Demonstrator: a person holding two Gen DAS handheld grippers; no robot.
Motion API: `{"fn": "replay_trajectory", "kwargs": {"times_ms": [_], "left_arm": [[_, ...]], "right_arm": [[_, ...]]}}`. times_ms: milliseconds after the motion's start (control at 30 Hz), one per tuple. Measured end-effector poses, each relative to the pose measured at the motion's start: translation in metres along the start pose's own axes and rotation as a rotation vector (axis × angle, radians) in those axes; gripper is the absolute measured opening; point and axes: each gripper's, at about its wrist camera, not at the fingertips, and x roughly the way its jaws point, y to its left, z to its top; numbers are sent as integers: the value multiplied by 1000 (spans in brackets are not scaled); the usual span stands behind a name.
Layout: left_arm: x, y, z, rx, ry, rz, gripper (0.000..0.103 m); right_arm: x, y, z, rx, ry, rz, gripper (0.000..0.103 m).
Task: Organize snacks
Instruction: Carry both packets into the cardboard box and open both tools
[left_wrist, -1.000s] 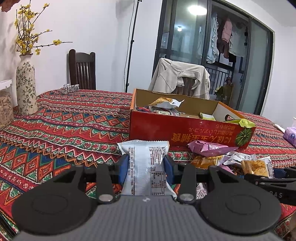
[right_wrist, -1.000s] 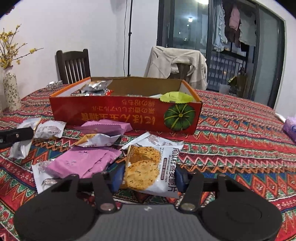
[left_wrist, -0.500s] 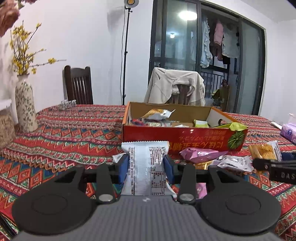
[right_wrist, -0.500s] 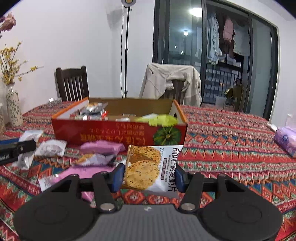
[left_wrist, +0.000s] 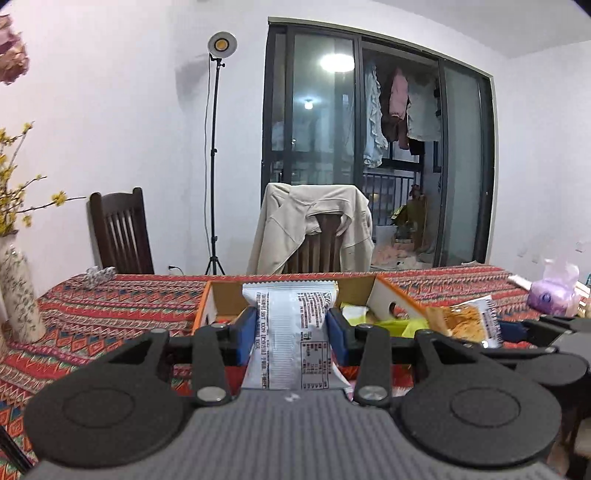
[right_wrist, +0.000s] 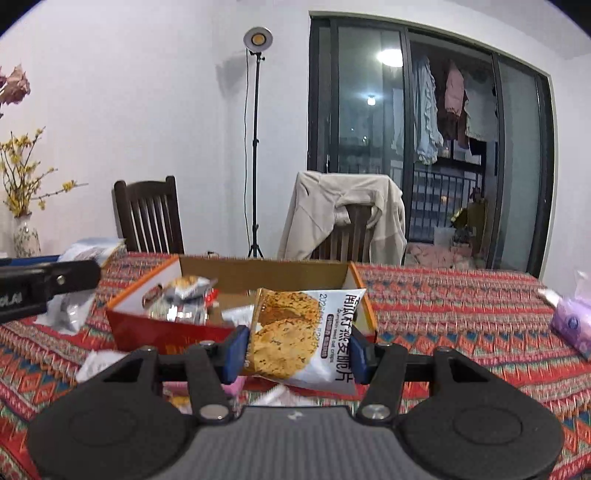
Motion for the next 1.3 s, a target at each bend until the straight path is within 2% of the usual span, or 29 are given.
{"fn": "replay_trajectory", "kwargs": {"times_ms": [233,433,633,833,1000,1100,1300], "left_arm": [[27,-17,34,2,-27,-3,42],[63,-22,53,-55,-26,-15,42],[103,-20,64,-90,-12,-16,42],[136,-14,63,-103,-22,5,42],[156,0,48,-114,-28,41,42],[166,5,40,-111,12,65,42],[176,12,30,-99,46,63,42]], "right_arm": [[21,-5,34,-2,-36,17,55],[54,-7,60,16,-44,26,55],[92,-12,70,51,-32,31,55],[130,-18,72,55,-18,21,55],[145,-21,57,35,-6,12,55],[151,-24,55,43,14,24,55],[159,-25,48,50,41,38,55]]}}
